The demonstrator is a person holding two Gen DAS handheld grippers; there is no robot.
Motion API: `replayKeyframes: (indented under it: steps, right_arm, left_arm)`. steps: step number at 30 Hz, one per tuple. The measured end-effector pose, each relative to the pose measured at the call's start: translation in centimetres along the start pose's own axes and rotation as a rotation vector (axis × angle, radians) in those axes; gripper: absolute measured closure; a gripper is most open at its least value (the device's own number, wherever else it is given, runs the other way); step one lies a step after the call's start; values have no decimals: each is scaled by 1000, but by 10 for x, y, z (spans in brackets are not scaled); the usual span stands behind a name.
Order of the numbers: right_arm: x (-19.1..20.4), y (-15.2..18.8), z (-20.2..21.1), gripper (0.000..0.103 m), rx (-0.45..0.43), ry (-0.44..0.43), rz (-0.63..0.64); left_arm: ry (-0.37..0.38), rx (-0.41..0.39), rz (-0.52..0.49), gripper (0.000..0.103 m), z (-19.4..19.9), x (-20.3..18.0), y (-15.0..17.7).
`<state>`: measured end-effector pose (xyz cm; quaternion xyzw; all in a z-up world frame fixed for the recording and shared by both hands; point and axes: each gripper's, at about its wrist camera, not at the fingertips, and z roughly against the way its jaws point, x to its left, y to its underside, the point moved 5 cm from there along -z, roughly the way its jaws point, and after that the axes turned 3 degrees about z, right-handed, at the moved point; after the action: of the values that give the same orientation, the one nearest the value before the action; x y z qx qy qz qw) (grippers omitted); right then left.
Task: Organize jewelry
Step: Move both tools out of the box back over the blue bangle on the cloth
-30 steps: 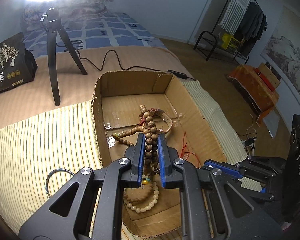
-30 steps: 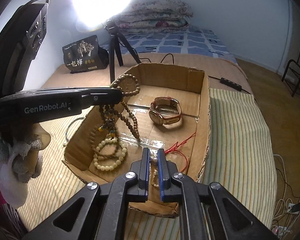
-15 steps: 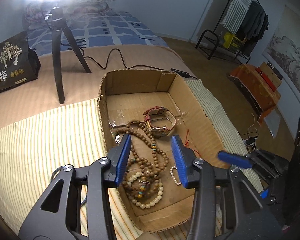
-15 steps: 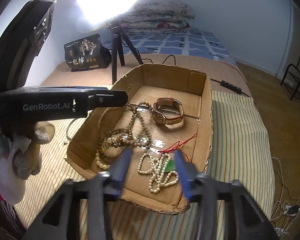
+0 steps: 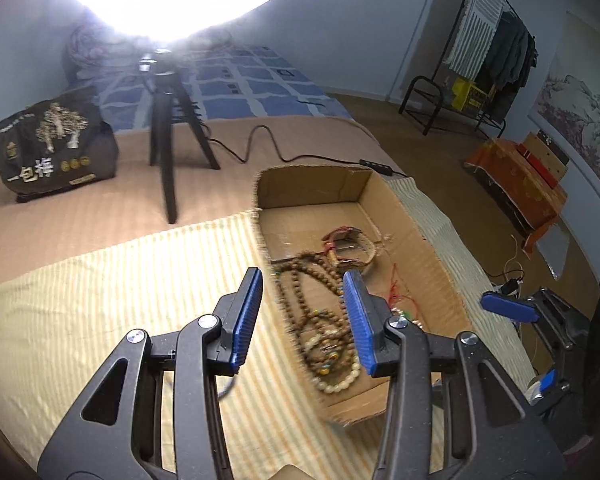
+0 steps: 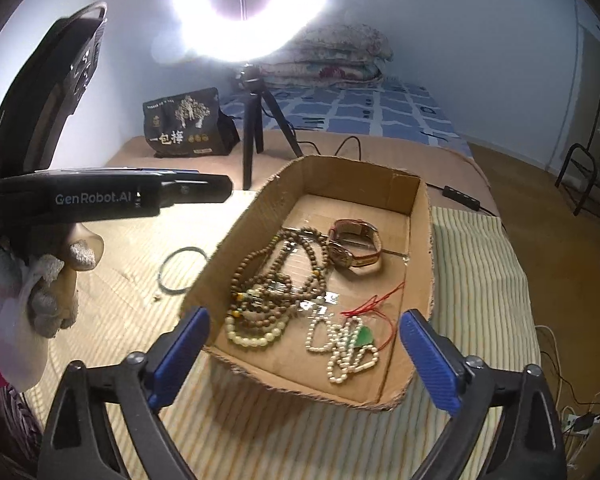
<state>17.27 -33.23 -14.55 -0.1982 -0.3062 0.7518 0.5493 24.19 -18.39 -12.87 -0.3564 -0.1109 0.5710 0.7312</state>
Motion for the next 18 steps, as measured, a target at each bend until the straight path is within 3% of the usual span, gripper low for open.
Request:
replayKeyframes:
  steps: [10,18]
  right_arm:
    - [34,3,24,2,-53,-83,-15]
    - [82,13,24,3,-52,-166,30]
  left_arm:
    - [-70,5,38,61,21,63,12]
    - [-100,46,52,61,16,96,31]
